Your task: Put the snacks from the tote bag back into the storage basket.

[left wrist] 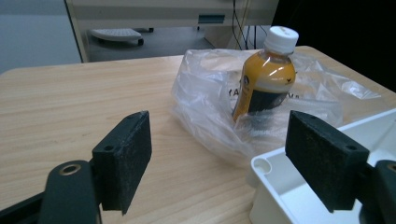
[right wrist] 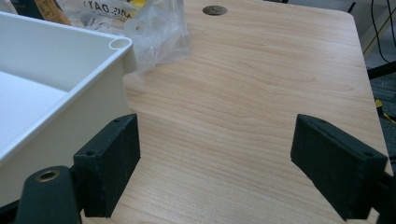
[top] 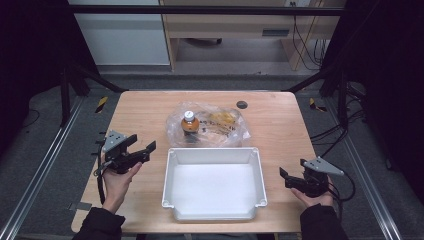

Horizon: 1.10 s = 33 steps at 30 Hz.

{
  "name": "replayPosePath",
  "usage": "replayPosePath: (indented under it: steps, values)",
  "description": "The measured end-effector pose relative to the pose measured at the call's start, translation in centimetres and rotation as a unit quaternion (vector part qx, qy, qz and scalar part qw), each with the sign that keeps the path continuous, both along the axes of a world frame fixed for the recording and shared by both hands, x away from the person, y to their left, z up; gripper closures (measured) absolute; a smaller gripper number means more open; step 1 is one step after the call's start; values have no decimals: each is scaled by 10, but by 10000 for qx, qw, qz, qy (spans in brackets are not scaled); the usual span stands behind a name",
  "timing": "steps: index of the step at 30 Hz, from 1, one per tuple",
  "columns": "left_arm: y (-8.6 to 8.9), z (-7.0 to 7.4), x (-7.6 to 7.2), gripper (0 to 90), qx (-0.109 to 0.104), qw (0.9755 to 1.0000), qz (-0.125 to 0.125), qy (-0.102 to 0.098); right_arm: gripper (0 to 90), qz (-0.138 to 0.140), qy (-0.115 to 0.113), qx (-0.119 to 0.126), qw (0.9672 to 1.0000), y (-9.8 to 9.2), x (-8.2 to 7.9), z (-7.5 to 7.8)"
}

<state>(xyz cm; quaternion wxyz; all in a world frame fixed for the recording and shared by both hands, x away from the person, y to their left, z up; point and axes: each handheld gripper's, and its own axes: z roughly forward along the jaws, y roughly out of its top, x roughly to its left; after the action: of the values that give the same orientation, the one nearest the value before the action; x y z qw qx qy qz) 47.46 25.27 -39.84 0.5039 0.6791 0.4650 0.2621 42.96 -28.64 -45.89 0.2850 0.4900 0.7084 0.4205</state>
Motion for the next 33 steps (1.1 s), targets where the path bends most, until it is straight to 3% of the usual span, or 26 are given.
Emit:
replayPosePath:
  steps: [13,33]
  values:
    - [-16,12,7,228,86,9997,-91,-190,180,18,-63,29,10000,0,-1,2]
    - [-41,20,19,249,181,9991,-186,-332,196,5,-159,-30,9999,-1,-1,3]
